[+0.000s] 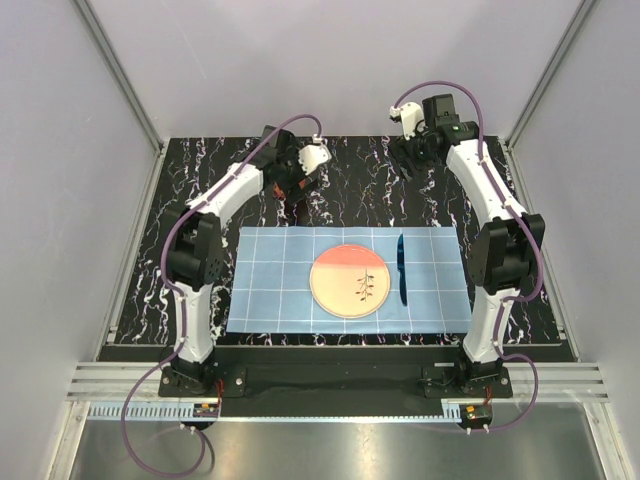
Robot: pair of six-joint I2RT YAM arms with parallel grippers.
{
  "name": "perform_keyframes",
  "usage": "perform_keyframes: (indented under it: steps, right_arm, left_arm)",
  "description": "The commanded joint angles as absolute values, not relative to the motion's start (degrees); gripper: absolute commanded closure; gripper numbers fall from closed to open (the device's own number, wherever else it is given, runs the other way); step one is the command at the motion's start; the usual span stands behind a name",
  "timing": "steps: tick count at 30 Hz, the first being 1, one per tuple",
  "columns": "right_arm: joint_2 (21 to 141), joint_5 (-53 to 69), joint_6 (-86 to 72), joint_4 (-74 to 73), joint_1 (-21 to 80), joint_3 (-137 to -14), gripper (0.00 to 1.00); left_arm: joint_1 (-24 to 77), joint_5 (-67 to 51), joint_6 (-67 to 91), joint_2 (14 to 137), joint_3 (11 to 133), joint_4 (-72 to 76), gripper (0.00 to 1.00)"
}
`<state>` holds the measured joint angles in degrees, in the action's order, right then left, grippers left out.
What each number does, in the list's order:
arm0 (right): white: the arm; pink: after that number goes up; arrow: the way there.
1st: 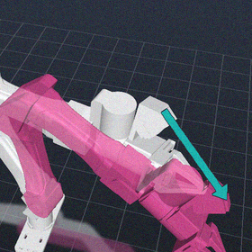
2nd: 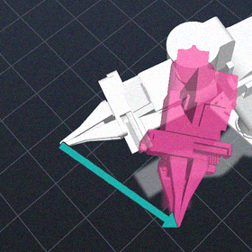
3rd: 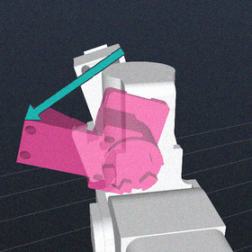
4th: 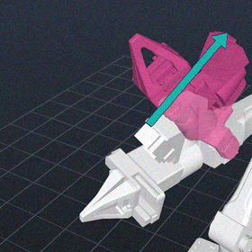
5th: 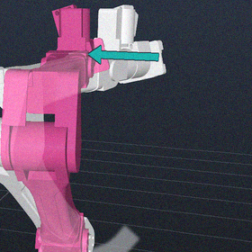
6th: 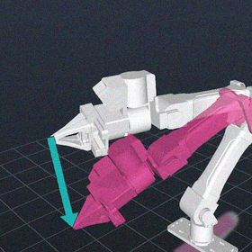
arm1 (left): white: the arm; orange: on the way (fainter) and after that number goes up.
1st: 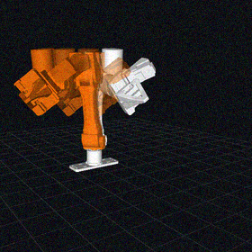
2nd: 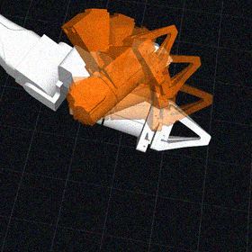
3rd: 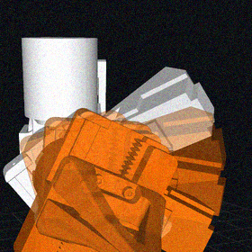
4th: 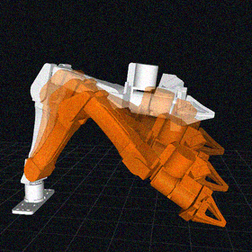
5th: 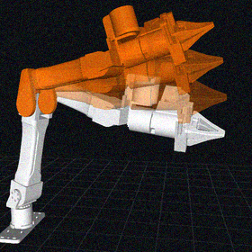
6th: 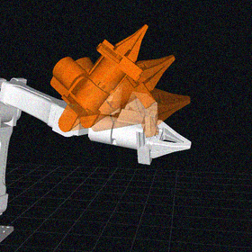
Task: Set the dinner table for one person
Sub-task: Pick up the cup at the center of the board.
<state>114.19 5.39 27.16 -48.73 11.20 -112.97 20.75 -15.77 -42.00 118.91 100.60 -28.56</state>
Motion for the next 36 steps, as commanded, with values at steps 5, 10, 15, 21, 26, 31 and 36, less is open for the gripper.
perform_keyframes:
  steps: [5,10,15,21,26,31,36]
  right_arm:
    - [110.21,5.10,26.72,-47.02,11.60,-113.38,0.18]
    - [109.78,5.18,26.28,-47.11,11.69,-113.12,0.19]
    - [109.25,5.10,26.28,-47.02,11.95,-112.24,0.19]
    - [108.81,5.01,26.10,-46.93,11.95,-111.97,0.20]
    - [108.37,5.01,26.10,-46.76,12.13,-111.88,0.20]
    - [108.02,4.84,25.93,-46.58,12.31,-111.71,0.20]
    - [107.67,4.66,25.93,-46.49,12.57,-111.45,0.20]
  left_arm:
    - [19.78,-13.18,-43.07,121.90,104.76,-27.16,0.05]
    - [19.16,-12.48,-42.63,123.83,106.43,-27.16,0.08]
    - [18.99,-12.39,-41.92,124.80,107.67,-27.16,0.15]
    - [18.90,-12.57,-41.49,125.24,107.93,-27.16,0.28]
    - [18.90,-12.57,-41.40,125.24,107.67,-27.16,0.37]
    - [18.90,-12.66,-41.40,125.16,107.14,-27.25,0.46]
    - [18.90,-13.01,-41.66,125.16,106.61,-27.51,0.63]
